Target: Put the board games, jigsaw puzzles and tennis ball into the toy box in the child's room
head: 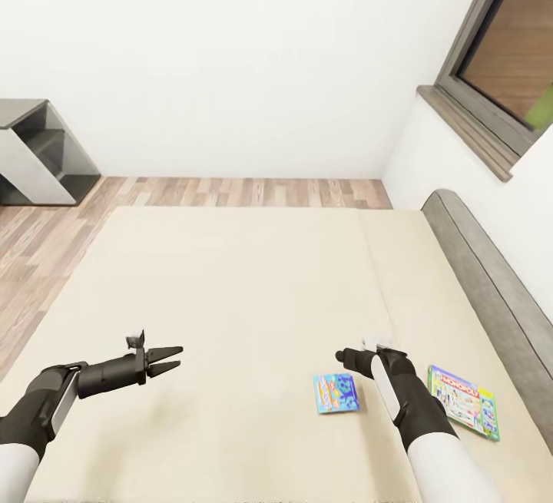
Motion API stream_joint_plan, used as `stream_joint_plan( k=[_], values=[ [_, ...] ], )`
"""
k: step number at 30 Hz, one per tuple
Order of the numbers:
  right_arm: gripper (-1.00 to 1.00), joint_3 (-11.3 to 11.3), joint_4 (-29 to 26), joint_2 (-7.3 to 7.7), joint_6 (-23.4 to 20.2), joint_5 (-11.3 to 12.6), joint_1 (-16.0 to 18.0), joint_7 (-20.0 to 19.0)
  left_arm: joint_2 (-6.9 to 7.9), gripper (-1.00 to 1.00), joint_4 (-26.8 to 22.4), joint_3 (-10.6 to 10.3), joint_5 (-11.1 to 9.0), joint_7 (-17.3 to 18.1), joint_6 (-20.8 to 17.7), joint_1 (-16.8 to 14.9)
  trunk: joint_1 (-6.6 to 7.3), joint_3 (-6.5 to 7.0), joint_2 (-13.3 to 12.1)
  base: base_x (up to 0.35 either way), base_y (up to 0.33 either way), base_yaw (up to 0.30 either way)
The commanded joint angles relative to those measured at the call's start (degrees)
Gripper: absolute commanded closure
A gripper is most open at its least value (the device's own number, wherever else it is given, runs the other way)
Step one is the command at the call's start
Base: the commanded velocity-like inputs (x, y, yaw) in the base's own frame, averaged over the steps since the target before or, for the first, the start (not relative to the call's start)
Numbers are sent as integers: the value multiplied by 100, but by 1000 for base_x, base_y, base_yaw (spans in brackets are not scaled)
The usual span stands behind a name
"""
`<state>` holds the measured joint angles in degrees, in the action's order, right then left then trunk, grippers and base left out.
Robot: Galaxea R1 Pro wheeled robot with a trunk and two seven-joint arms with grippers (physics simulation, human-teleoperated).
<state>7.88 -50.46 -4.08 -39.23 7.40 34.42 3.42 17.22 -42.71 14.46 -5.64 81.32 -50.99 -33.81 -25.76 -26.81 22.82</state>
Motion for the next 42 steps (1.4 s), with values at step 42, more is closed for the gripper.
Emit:
stream_joint_plan(
  k=[42],
  values=[
    [-100,12,27,-3,29,54,3,36,1,-100,0,2,-8,16,-60,-3,-3,-405,10,0,0,0]
  ],
)
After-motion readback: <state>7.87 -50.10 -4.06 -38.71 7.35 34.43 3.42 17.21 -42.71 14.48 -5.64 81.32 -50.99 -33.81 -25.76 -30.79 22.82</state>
